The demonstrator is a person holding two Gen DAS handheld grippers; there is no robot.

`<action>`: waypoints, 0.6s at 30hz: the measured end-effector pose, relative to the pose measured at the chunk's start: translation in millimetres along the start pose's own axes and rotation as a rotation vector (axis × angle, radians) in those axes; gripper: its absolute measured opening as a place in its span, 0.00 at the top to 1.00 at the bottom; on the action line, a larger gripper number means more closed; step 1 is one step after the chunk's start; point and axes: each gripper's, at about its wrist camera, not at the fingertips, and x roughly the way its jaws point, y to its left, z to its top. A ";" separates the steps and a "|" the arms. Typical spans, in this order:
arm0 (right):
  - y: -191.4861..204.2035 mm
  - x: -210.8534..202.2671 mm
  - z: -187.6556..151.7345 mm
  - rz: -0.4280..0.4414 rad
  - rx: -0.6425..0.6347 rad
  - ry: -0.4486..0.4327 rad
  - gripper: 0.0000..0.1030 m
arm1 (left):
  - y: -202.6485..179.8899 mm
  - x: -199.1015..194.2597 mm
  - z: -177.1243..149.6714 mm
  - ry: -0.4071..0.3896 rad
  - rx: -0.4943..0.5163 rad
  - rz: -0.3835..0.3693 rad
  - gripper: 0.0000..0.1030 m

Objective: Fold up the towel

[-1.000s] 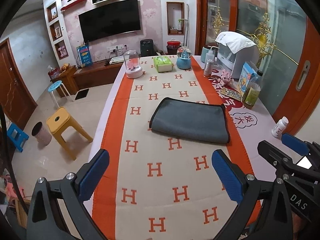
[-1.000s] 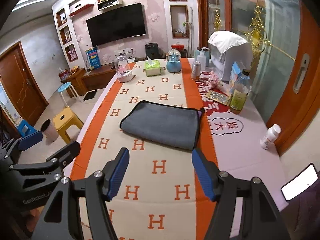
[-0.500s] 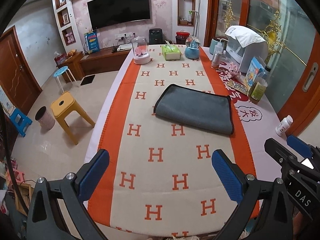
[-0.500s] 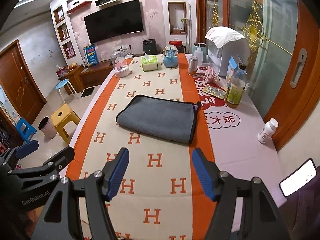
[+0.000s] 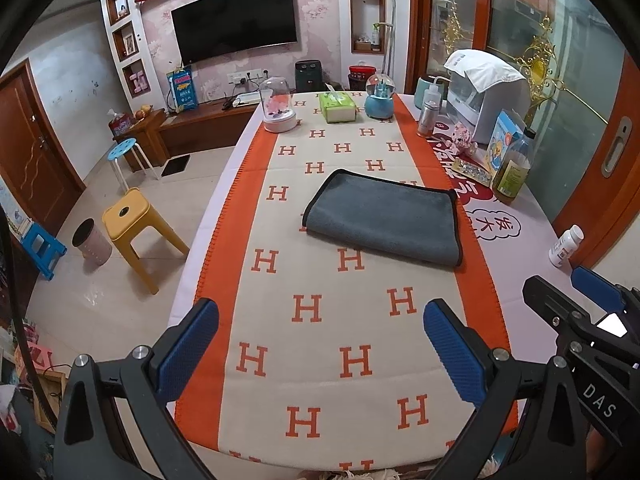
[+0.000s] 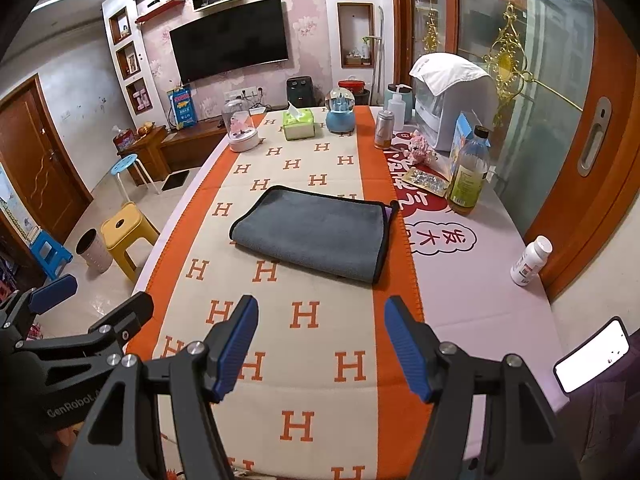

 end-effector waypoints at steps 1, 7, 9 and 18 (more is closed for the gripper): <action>0.3 0.4 0.1 0.000 0.000 0.002 0.36 | -0.4 0.3 -0.3 0.001 -0.001 0.001 0.01; 1.6 -0.3 -1.2 0.006 -0.004 0.007 0.36 | 0.5 -2.1 -3.6 0.009 -0.002 0.007 0.01; 1.7 -0.3 -1.2 0.006 -0.004 0.008 0.36 | 0.4 -1.7 -3.7 0.007 -0.002 0.008 0.01; 2.5 2.5 0.4 0.007 -0.008 0.019 0.36 | 1.1 -2.0 -4.4 0.008 -0.001 0.006 0.01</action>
